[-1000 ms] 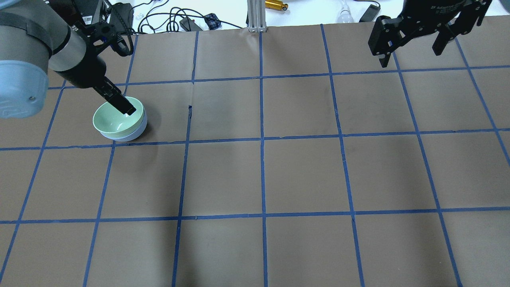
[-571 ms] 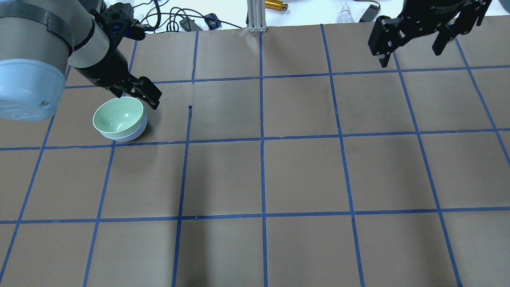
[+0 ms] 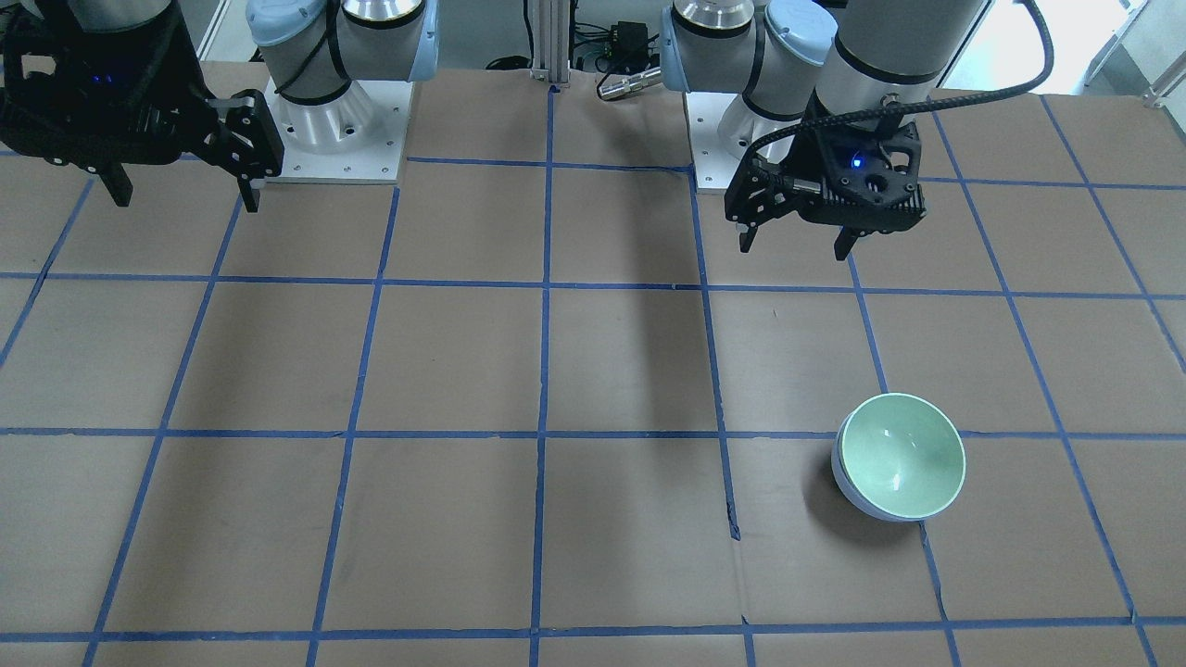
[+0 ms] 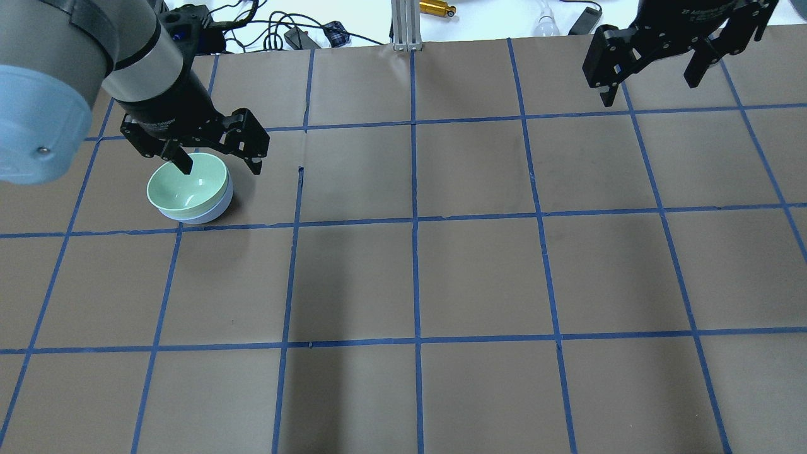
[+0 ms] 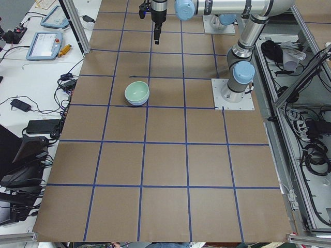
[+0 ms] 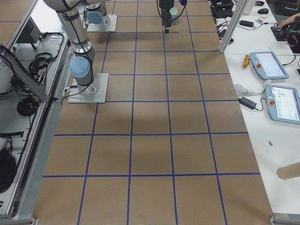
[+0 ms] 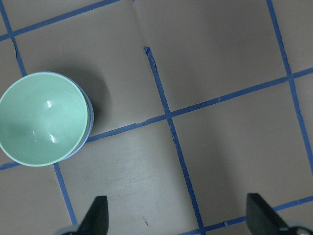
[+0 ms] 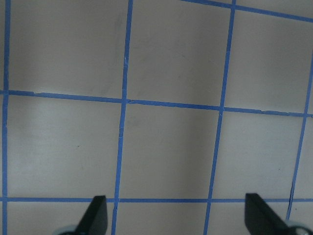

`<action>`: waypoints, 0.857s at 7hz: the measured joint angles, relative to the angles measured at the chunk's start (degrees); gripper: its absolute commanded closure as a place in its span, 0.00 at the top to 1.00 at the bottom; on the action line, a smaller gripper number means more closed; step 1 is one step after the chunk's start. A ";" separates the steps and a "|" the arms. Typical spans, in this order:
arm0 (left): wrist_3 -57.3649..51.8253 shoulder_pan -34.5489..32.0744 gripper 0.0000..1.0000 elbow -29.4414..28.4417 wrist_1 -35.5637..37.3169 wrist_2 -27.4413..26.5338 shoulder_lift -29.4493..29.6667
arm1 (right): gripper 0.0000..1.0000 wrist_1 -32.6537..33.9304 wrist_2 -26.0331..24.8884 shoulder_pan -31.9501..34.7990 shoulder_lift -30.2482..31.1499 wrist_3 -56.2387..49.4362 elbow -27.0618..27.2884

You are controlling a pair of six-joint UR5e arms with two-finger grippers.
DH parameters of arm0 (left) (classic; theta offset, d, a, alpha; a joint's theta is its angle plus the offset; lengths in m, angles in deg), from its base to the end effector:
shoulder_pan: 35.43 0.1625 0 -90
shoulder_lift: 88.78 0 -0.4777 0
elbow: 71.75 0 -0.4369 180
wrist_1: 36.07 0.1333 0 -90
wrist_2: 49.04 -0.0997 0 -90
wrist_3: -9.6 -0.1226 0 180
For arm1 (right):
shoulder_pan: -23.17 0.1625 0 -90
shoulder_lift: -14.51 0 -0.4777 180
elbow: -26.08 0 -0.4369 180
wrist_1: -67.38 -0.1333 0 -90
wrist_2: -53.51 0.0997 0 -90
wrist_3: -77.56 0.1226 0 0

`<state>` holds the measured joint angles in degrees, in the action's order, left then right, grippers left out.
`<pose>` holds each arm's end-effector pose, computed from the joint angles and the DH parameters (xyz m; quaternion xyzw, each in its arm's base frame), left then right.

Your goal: Stack green bowl on blue bowl

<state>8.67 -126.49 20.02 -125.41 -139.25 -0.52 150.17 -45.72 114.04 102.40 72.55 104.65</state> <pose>-0.1425 -0.5209 0.5183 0.0174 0.9998 -0.0055 0.0018 0.1220 -0.5510 0.5934 0.0496 -0.9954 0.0154 0.0811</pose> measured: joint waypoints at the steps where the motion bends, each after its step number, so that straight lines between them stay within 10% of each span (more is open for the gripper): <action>1: 1.29 -0.18 1.00 -1.68 -1.89 0.05 0.18 | 1.00 0.00 0.00 0.00 0.00 0.00 0.00; 6: 1.88 0.02 1.00 -2.03 -2.61 -0.21 -0.19 | 1.00 0.00 0.00 0.00 0.00 0.00 0.00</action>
